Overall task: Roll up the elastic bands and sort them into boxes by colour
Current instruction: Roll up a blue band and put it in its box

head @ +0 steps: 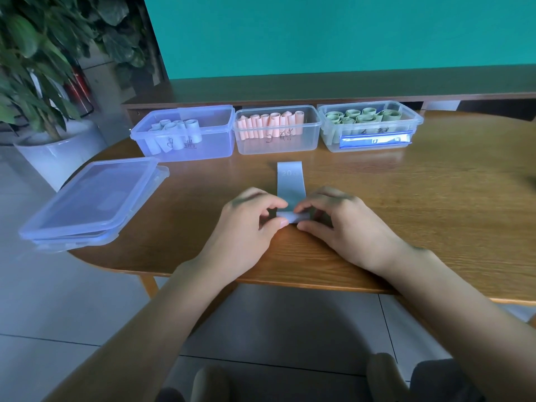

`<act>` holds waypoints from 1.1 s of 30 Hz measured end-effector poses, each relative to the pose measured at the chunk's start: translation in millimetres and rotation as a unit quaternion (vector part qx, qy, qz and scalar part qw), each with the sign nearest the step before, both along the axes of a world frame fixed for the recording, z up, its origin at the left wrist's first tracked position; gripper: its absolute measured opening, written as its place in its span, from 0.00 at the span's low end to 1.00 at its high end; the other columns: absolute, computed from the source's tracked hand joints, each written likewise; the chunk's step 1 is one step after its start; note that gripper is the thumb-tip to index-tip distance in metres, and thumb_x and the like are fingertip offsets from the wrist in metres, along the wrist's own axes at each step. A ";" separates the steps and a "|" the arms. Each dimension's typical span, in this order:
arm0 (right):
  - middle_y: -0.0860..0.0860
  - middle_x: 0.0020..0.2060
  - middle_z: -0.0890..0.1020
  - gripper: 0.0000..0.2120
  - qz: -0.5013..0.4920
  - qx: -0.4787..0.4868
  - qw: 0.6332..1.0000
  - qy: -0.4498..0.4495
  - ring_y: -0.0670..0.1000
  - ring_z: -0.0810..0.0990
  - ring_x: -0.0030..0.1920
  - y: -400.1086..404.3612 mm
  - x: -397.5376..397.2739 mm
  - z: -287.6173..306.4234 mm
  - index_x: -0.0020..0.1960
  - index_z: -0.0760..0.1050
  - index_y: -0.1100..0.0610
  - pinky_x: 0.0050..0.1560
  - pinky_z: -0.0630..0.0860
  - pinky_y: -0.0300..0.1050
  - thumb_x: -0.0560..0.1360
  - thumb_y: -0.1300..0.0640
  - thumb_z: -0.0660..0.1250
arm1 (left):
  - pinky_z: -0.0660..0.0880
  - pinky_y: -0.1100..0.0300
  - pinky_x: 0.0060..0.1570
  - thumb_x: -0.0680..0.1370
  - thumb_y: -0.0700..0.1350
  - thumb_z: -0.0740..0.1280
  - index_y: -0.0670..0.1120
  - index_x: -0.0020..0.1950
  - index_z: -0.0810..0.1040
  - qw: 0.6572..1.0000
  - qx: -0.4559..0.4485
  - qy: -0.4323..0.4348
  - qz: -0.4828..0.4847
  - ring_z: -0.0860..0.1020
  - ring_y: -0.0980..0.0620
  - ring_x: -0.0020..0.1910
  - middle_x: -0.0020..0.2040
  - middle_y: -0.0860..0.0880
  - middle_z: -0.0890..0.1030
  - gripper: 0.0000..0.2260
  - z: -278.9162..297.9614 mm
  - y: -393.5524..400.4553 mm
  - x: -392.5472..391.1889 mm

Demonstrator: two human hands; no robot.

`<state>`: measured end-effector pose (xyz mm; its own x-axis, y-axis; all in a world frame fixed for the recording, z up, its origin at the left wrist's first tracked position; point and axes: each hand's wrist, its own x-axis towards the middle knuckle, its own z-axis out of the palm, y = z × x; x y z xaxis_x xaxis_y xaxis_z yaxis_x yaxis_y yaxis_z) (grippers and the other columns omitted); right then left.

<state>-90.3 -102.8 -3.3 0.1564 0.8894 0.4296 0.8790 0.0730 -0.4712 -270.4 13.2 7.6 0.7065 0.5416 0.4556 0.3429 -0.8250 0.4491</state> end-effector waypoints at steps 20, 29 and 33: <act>0.42 0.48 0.79 0.04 0.008 0.007 0.999 0.032 0.42 0.79 0.49 -18.4 -0.3 4.7 0.51 0.84 0.50 0.52 0.68 0.27 0.78 0.52 0.72 | 0.70 0.74 0.43 0.78 0.47 0.71 0.51 0.50 0.83 0.999 -0.010 -0.004 -0.031 0.76 0.62 0.47 0.44 0.61 0.79 0.03 -0.4 -10.3 -7.4; 0.43 0.48 0.78 0.09 0.002 -0.004 1.000 -0.010 0.39 0.76 0.47 -9.6 6.8 2.5 0.56 0.83 0.54 0.55 0.72 0.34 0.77 0.53 0.73 | 0.68 0.78 0.44 0.77 0.51 0.72 0.52 0.61 0.83 1.000 -0.013 0.007 -0.008 0.75 0.64 0.46 0.53 0.59 0.77 0.13 -1.8 -7.3 -5.7; 0.40 0.46 0.75 0.09 0.009 -0.012 1.000 -0.014 0.35 0.74 0.46 -8.1 8.9 4.7 0.56 0.83 0.54 0.52 0.67 0.28 0.78 0.52 0.71 | 0.70 0.77 0.43 0.76 0.49 0.74 0.54 0.60 0.82 1.000 -0.023 0.005 -0.014 0.74 0.67 0.50 0.47 0.66 0.74 0.12 2.8 -9.1 -4.3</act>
<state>-81.4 -110.9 1.4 0.1285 0.9018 0.4127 0.8905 0.0782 -0.4483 -274.8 4.2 10.5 0.7256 0.5423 0.4235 0.3245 -0.8125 0.4843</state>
